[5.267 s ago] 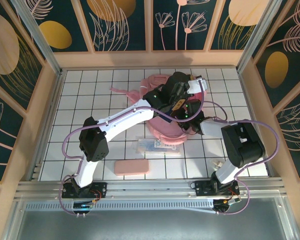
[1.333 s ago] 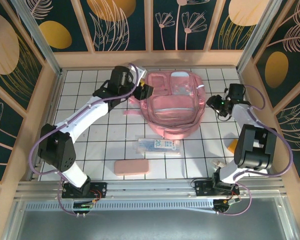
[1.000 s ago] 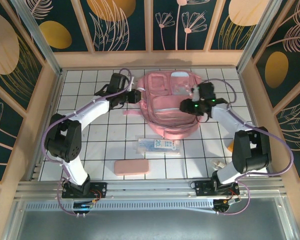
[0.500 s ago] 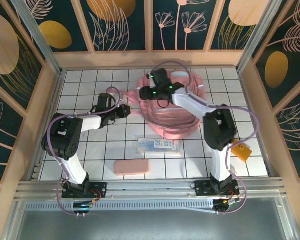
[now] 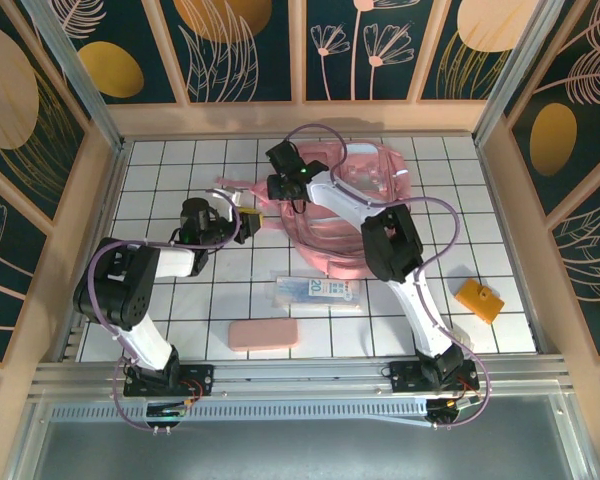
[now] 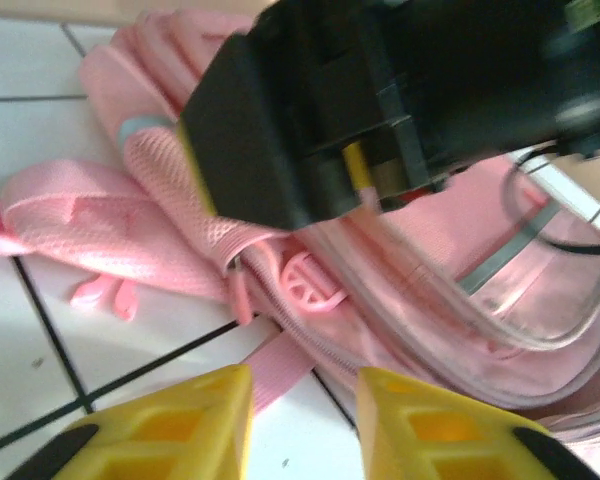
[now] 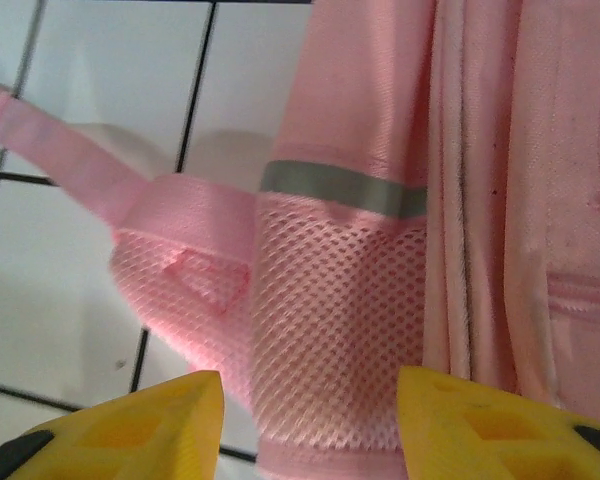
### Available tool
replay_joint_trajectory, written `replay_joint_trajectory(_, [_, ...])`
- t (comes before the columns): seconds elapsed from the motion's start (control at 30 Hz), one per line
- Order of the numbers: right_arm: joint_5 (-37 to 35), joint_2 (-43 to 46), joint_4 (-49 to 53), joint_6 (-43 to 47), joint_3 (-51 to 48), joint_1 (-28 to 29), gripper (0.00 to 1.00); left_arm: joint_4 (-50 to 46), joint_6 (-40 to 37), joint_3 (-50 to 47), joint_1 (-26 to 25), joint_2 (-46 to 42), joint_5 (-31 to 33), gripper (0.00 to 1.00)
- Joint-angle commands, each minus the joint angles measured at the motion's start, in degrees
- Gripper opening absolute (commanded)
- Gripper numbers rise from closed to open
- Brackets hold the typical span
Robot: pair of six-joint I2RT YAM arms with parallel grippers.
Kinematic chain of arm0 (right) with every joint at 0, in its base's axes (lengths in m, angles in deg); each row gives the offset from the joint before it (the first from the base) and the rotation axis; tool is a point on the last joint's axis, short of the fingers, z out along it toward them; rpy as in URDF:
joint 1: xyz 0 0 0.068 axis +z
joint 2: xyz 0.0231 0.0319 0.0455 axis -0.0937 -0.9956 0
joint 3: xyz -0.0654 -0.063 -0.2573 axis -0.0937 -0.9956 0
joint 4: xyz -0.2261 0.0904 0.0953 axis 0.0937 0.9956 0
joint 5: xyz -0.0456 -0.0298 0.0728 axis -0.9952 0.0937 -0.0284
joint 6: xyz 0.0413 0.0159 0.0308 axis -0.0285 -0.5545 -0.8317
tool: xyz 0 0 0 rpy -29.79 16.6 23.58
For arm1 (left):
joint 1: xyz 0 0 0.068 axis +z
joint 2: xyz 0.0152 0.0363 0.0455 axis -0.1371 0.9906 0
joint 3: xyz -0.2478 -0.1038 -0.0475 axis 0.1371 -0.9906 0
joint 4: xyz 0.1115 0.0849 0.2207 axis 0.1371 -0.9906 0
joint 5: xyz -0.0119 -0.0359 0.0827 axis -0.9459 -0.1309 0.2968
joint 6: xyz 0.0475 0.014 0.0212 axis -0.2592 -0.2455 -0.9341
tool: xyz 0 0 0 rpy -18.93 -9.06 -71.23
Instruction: Pack books, pencil case, and school supplies into a backpack
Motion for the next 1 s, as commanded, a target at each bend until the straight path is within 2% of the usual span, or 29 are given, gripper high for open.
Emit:
replay_joint_trajectory(0.0, [-1.90, -3.87, 1.69, -0.79, 3.51, 0.16, 0.45, 7.99, -4.66, 0.02, -1.02, 3.27, -7.52, 0.37])
replay_joint_trajectory(0.07, [-0.89, -5.40, 1.62, -1.12, 4.54, 0.13, 0.41, 9.50, -4.72, -0.29, -2.09, 4.74, -5.67, 0.37])
replay_joint_trajectory(0.13, [0.35, -6.44, 1.75, -1.30, 5.50, 0.15, 0.32, 10.14, -6.20, -0.06, -2.98, 6.26, -5.28, 0.37])
replay_joint_trajectory(0.2, [1.32, -6.52, 2.05, -1.80, 5.91, -0.08, 0.13, 10.34, -6.87, 0.65, -4.03, 7.51, -3.74, 0.38])
replay_joint_trajectory(0.27, [2.54, -5.56, 1.89, -2.01, 5.61, -0.26, 0.00, 10.98, -6.84, 1.48, -4.56, 8.80, -1.64, 0.38])
replay_joint_trajectory(0.37, [6.76, -3.03, 2.61, -1.99, 5.31, -0.82, 0.00, 13.43, -6.38, 1.98, -4.55, 10.33, -0.39, 0.39])
replay_joint_trajectory(0.53, [18.22, 3.70, 1.02, -1.11, 1.33, -2.93, 0.00, 14.53, -10.56, 1.48, -4.63, 11.25, -6.26, 0.40])
replay_joint_trajectory(0.63, [24.28, 6.48, 1.03, 0.35, 0.08, -4.15, 0.00, 15.04, -10.97, 0.58, -4.82, 11.02, -5.63, 0.41])
replay_joint_trajectory(0.97, [29.75, 11.65, 4.44, 10.23, -2.81, -3.93, 0.00, 17.02, -10.96, -0.05, -6.30, 10.91, -2.42, 0.42])
